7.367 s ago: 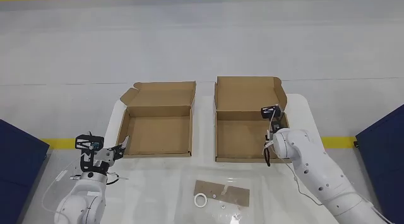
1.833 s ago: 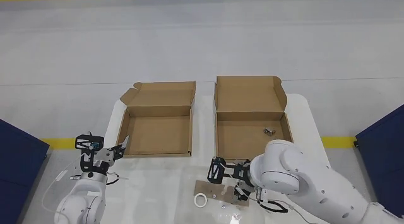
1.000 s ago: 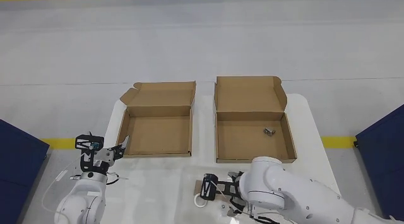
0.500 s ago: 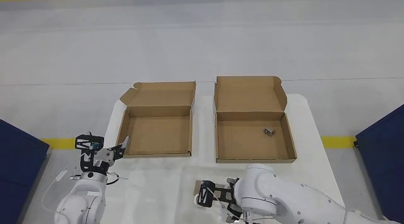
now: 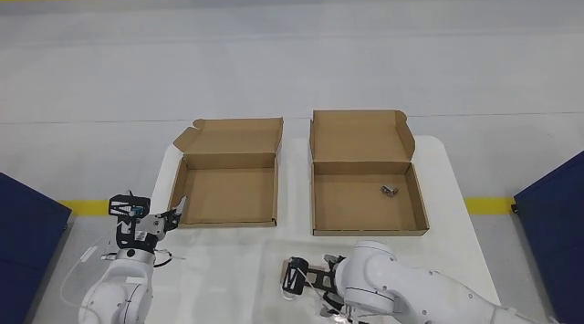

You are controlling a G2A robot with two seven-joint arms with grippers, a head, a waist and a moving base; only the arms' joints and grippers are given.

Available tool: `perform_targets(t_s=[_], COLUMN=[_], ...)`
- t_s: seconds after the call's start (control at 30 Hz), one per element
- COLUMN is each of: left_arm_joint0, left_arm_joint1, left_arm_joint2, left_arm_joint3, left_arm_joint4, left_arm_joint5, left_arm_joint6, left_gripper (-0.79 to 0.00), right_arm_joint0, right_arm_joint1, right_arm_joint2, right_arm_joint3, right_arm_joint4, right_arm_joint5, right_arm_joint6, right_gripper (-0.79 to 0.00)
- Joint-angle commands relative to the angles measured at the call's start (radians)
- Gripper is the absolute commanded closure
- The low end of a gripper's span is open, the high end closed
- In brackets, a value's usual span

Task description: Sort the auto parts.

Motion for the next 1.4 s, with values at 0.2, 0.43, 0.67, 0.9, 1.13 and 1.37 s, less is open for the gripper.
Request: perform_targets(t_s=[0.2, 0.43, 0.67, 0.9, 1.13, 1.37], left_arm_joint0=[0.000, 0.000, 0.000, 0.000, 0.000, 0.000], left_arm_joint1=[0.000, 0.000, 0.000, 0.000, 0.000, 0.000], left_arm_joint2=[0.000, 0.000, 0.000, 0.000, 0.000, 0.000], left_arm_joint3=[0.000, 0.000, 0.000, 0.000, 0.000, 0.000], left_arm_joint4=[0.000, 0.000, 0.000, 0.000, 0.000, 0.000], left_arm_joint5=[0.000, 0.000, 0.000, 0.000, 0.000, 0.000], left_arm_joint6=[0.000, 0.000, 0.000, 0.000, 0.000, 0.000], left_gripper=[-0.785, -0.785, -0.785, -0.785, -0.785, -0.785], right_arm_joint0=[-0.025, -0.025, -0.042, -0.039, -0.037, -0.049], right_arm_joint1=[-0.008, -0.008, -0.017, -0.038, -0.045, -0.047], right_arm_joint2=[-0.004, -0.004, -0.017, -0.029, -0.033, -0.042], right_arm_joint3=[0.019, 0.019, 0.062, 0.114, 0.121, 0.127], right_arm_joint4=[-0.032, -0.032, -0.059, -0.053, -0.055, -0.084], right_arm_joint5=[0.042, 0.042, 0.036, 0.050, 0.063, 0.053], right_arm_joint6=[-0.017, -0.017, -0.058, -0.062, -0.059, -0.084], right_gripper=[-0.785, -0.785, -0.785, -0.785, -0.785, -0.785])
